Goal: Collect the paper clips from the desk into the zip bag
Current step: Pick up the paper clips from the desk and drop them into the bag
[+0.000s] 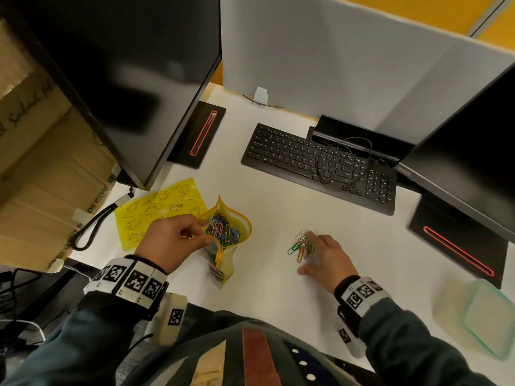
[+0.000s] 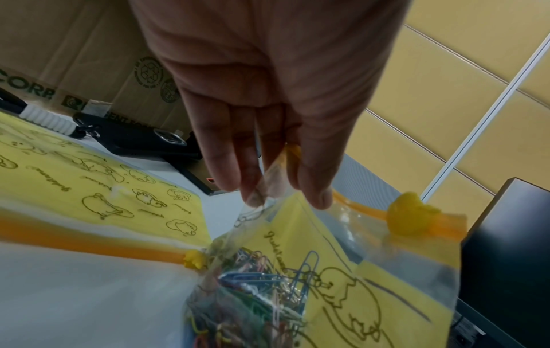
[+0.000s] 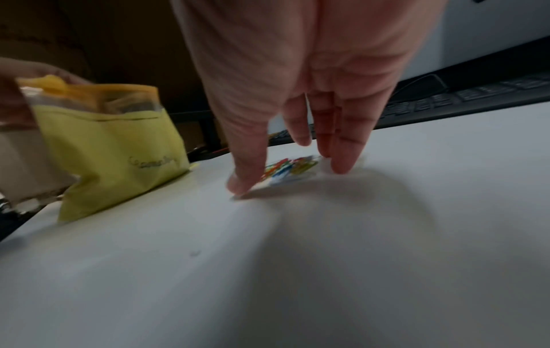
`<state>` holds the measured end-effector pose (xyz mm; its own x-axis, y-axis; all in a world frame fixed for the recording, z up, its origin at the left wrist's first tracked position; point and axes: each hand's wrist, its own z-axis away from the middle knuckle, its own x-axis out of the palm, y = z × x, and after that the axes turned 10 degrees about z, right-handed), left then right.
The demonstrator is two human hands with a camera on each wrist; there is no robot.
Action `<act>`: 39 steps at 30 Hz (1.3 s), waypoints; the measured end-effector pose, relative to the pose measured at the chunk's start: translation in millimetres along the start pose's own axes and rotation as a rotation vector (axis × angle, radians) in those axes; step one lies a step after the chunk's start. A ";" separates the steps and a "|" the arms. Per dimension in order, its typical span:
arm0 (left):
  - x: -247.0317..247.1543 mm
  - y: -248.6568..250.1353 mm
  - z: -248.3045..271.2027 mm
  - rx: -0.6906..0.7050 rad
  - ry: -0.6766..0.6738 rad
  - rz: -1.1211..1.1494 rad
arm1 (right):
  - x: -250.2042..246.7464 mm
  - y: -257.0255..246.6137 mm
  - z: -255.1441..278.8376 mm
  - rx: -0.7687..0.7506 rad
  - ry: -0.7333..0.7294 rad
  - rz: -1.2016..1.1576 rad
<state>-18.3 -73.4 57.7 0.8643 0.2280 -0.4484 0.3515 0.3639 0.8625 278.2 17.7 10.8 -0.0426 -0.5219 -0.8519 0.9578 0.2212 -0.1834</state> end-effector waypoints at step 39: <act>14.8 13.1 1.9 0.009 -0.023 -0.043 | -9.6 3.2 -43.3 -0.683 0.102 0.674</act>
<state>-0.3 -66.9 62.8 0.8562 0.1918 -0.4796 0.3915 0.3647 0.8448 269.4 59.1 -2.8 0.4004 -0.0431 -0.9153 0.4196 0.8967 0.1413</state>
